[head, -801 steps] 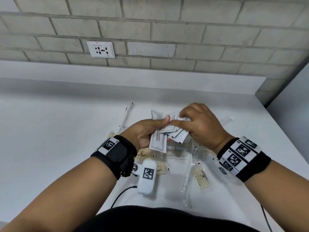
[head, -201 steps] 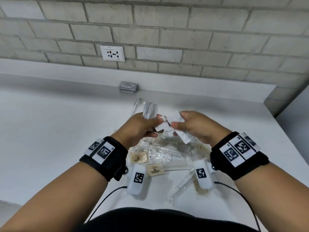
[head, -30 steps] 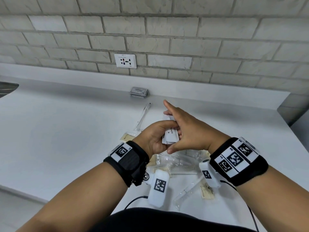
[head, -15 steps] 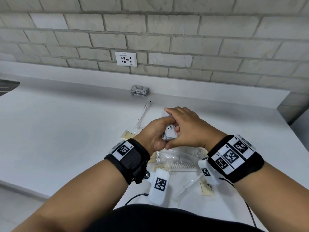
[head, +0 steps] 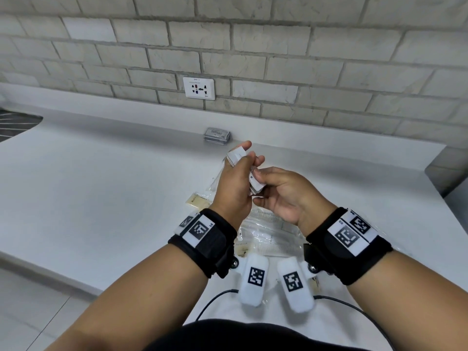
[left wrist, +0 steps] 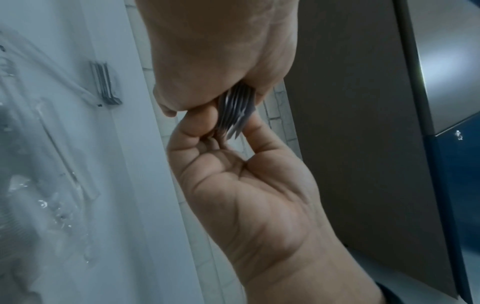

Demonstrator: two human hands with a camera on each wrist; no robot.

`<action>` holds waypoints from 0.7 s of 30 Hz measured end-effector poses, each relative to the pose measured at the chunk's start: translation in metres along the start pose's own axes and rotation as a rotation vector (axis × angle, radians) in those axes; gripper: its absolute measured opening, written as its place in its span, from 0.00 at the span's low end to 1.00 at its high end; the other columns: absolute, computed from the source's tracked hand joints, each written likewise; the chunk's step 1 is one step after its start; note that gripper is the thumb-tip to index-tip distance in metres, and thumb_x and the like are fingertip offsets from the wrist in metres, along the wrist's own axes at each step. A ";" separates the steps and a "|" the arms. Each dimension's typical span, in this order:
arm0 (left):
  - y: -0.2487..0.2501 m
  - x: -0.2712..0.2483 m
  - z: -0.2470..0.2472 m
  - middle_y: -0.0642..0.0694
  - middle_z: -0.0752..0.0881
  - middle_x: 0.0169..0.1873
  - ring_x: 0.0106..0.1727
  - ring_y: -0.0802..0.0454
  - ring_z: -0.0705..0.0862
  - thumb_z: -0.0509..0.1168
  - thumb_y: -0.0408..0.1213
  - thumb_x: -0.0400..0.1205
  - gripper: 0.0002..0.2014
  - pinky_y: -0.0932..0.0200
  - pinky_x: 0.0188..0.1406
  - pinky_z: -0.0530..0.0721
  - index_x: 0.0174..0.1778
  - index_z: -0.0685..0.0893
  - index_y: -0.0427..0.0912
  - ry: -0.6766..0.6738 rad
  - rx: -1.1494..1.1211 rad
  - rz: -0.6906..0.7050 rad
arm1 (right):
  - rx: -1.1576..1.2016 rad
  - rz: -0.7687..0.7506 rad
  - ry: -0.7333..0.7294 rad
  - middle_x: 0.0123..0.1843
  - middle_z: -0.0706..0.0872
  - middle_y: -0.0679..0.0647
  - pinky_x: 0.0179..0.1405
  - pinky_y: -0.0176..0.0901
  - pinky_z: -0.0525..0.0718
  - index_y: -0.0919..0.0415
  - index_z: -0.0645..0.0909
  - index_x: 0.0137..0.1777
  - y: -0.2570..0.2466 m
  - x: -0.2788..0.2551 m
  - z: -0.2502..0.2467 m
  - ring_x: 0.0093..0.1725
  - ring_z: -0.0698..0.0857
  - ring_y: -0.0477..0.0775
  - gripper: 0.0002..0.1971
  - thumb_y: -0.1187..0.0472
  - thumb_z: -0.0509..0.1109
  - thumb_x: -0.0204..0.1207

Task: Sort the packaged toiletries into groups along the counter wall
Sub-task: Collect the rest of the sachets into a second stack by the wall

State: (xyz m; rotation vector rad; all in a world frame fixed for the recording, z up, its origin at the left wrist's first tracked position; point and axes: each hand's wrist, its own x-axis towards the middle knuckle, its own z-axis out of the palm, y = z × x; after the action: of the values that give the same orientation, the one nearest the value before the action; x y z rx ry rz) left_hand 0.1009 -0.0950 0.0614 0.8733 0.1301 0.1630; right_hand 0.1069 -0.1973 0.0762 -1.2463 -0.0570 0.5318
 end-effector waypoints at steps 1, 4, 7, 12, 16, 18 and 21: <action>-0.002 -0.001 -0.003 0.45 0.83 0.39 0.58 0.48 0.84 0.61 0.33 0.84 0.11 0.49 0.53 0.83 0.62 0.79 0.47 -0.004 -0.025 -0.012 | 0.011 0.002 -0.006 0.29 0.84 0.52 0.26 0.40 0.81 0.62 0.79 0.41 0.002 0.001 0.000 0.26 0.82 0.48 0.05 0.66 0.68 0.79; -0.008 -0.006 -0.015 0.43 0.85 0.41 0.47 0.48 0.84 0.67 0.34 0.76 0.22 0.51 0.49 0.83 0.65 0.74 0.46 -0.016 -0.093 -0.030 | 0.000 0.016 -0.003 0.34 0.84 0.56 0.25 0.40 0.83 0.63 0.79 0.44 0.011 0.006 -0.003 0.29 0.84 0.51 0.02 0.69 0.68 0.77; -0.004 -0.007 -0.037 0.45 0.82 0.55 0.54 0.50 0.84 0.72 0.39 0.75 0.28 0.53 0.57 0.82 0.69 0.69 0.51 0.004 0.023 0.011 | -0.036 0.083 0.010 0.36 0.81 0.59 0.23 0.41 0.83 0.63 0.79 0.44 0.015 0.015 -0.007 0.31 0.80 0.54 0.03 0.70 0.70 0.75; 0.058 0.014 -0.086 0.58 0.76 0.70 0.71 0.63 0.72 0.80 0.43 0.68 0.25 0.63 0.68 0.72 0.54 0.72 0.51 -0.446 1.202 0.313 | -0.278 0.191 -0.009 0.38 0.82 0.59 0.23 0.42 0.84 0.63 0.80 0.43 0.014 0.047 -0.005 0.34 0.81 0.54 0.05 0.71 0.73 0.73; 0.084 0.049 -0.104 0.56 0.77 0.41 0.40 0.54 0.75 0.77 0.45 0.71 0.24 0.62 0.31 0.69 0.47 0.65 0.50 -0.773 1.893 0.245 | -0.414 0.250 -0.068 0.47 0.81 0.63 0.23 0.40 0.82 0.63 0.80 0.43 0.015 0.087 0.024 0.34 0.80 0.53 0.06 0.73 0.72 0.73; 0.092 0.070 -0.118 0.57 0.72 0.33 0.32 0.59 0.71 0.77 0.43 0.71 0.23 0.66 0.26 0.64 0.45 0.65 0.48 -0.763 1.895 0.227 | -0.451 0.276 -0.105 0.47 0.82 0.62 0.22 0.40 0.82 0.63 0.80 0.43 0.019 0.109 0.043 0.33 0.80 0.50 0.06 0.74 0.71 0.74; 0.108 0.102 -0.143 0.56 0.74 0.30 0.29 0.61 0.71 0.77 0.41 0.71 0.21 0.68 0.24 0.67 0.42 0.67 0.48 -0.719 1.809 0.190 | -0.431 0.256 -0.124 0.40 0.83 0.58 0.26 0.41 0.83 0.61 0.80 0.44 0.022 0.141 0.065 0.33 0.81 0.52 0.02 0.67 0.71 0.77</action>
State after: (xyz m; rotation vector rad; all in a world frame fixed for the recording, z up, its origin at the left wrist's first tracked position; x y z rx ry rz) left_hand 0.1653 0.1002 0.0492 2.6834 -0.5986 -0.1697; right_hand 0.2016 -0.0771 0.0438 -1.6519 -0.1219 0.8499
